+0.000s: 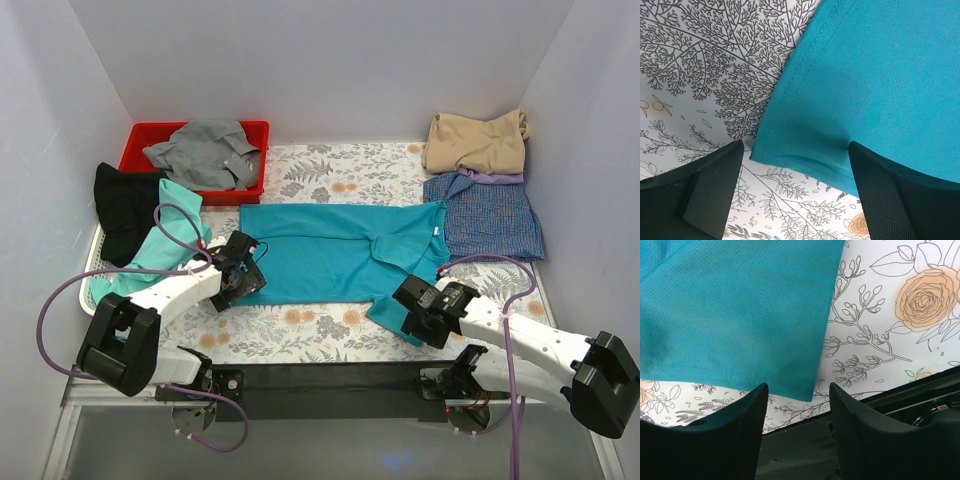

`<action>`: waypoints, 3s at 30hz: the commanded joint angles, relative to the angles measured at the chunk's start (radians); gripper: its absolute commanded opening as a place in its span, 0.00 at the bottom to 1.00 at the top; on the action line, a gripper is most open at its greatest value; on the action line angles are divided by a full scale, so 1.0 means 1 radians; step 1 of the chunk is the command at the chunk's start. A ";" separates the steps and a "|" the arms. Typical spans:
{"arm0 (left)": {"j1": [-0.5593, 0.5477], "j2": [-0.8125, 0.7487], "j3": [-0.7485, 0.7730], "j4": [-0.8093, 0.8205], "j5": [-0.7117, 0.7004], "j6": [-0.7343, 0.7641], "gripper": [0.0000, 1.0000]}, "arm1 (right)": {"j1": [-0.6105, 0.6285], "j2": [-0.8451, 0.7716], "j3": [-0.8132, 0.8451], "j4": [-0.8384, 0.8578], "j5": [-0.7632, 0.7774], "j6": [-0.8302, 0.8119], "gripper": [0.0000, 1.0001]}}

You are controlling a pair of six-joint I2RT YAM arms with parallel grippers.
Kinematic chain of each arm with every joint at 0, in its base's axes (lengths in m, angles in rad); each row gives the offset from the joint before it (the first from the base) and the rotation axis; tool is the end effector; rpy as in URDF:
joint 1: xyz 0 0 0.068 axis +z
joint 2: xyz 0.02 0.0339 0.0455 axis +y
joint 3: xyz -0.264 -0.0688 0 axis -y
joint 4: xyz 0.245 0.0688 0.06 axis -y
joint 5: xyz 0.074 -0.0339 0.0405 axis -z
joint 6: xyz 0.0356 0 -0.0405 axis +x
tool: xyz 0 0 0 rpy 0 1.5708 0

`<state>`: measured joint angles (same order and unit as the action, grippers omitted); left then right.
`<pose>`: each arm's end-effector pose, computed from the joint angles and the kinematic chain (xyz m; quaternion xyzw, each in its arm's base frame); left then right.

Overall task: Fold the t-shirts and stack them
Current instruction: Fold the tshirt

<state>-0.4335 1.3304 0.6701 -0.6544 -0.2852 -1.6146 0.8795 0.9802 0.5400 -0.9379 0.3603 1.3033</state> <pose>0.1992 -0.0812 0.1624 -0.5617 0.8054 -0.0347 0.1861 0.0994 0.1004 0.1773 0.2228 0.9537 0.0017 0.2019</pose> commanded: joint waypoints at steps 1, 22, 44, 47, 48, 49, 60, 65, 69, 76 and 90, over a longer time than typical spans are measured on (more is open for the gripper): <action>0.002 0.012 -0.055 0.078 0.044 -0.010 0.82 | 0.009 0.018 -0.005 0.017 0.019 0.021 0.58; 0.002 0.023 -0.066 0.107 0.089 0.018 0.00 | 0.019 0.008 -0.041 0.076 0.026 0.040 0.01; 0.002 -0.086 0.097 -0.214 0.075 0.021 0.00 | 0.035 -0.078 0.129 -0.038 0.114 -0.055 0.01; 0.003 -0.080 0.094 -0.208 0.081 0.022 0.14 | 0.035 -0.080 0.126 -0.038 0.118 -0.055 0.01; 0.002 -0.079 0.094 -0.205 0.087 0.025 0.22 | 0.035 -0.078 0.123 -0.038 0.118 -0.056 0.01; 0.002 -0.076 0.092 -0.205 0.096 0.025 0.22 | 0.035 -0.077 0.121 -0.038 0.118 -0.056 0.01; 0.002 -0.108 0.077 -0.183 0.115 0.027 0.00 | 0.035 -0.101 0.115 -0.038 0.132 -0.056 0.01; 0.004 -0.143 0.161 -0.235 0.066 0.022 0.00 | 0.035 -0.089 0.175 -0.041 0.207 -0.090 0.01; 0.007 -0.146 0.220 -0.289 -0.020 -0.004 0.00 | 0.032 -0.064 0.216 -0.050 0.265 -0.111 0.01; 0.062 -0.146 0.203 -0.294 -0.055 -0.005 0.00 | -0.002 -0.049 0.261 -0.064 0.331 -0.139 0.01; 0.121 -0.005 0.233 -0.169 -0.055 0.059 0.00 | -0.138 0.028 0.308 0.033 0.453 -0.318 0.01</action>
<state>-0.3237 1.3155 0.8658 -0.8635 -0.2996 -1.5795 0.7666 0.9955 0.8040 -0.9508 0.7395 1.0504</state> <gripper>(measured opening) 0.009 0.023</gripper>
